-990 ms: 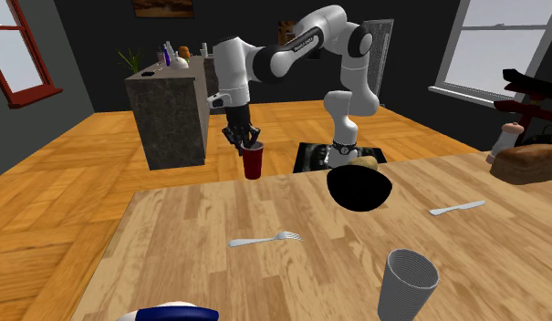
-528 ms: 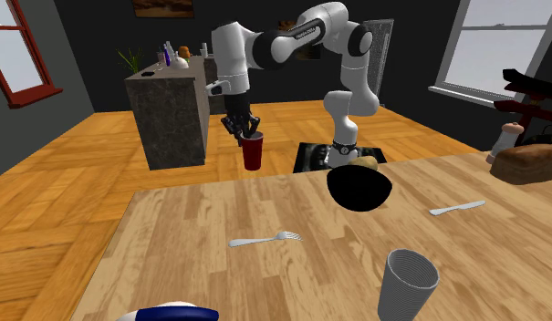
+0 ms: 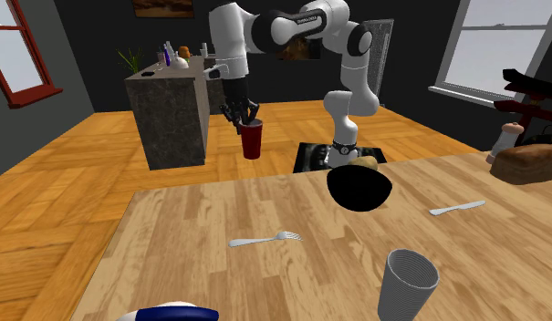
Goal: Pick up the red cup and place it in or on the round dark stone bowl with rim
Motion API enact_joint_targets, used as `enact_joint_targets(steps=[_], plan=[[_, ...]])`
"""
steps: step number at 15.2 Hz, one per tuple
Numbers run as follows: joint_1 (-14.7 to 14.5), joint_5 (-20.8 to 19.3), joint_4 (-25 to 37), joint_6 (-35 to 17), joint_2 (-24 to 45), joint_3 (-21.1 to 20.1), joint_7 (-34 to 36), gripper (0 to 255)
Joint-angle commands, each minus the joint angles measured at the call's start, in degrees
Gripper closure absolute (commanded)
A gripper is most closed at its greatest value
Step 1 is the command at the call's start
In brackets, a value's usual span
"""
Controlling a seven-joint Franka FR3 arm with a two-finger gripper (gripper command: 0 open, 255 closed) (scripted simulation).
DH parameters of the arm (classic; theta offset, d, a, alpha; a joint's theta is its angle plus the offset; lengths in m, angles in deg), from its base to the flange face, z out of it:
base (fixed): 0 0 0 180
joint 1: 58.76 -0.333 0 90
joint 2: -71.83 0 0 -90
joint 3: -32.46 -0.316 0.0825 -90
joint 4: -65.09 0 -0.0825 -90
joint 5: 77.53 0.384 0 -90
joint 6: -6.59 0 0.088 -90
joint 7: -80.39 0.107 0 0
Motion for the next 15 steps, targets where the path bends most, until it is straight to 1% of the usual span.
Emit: enact_joint_targets(steps=[1,2,7,11,15], plan=[[0.1,-0.1,1.3,1.4,-0.1,0.1,0.2,255],[0.1,-0.1,1.8,1.9,-0.1,0.1,0.2,255],[-5.9,-4.5,-8.4,-1.1,-9.3,-1.7,7.4,255],[-9.5,-7.3,-14.6,-2.6,-15.5,-4.1,13.7,255],[-12.3,-9.2,-19.6,-3.4,-20.6,-7.1,20.0,255]])
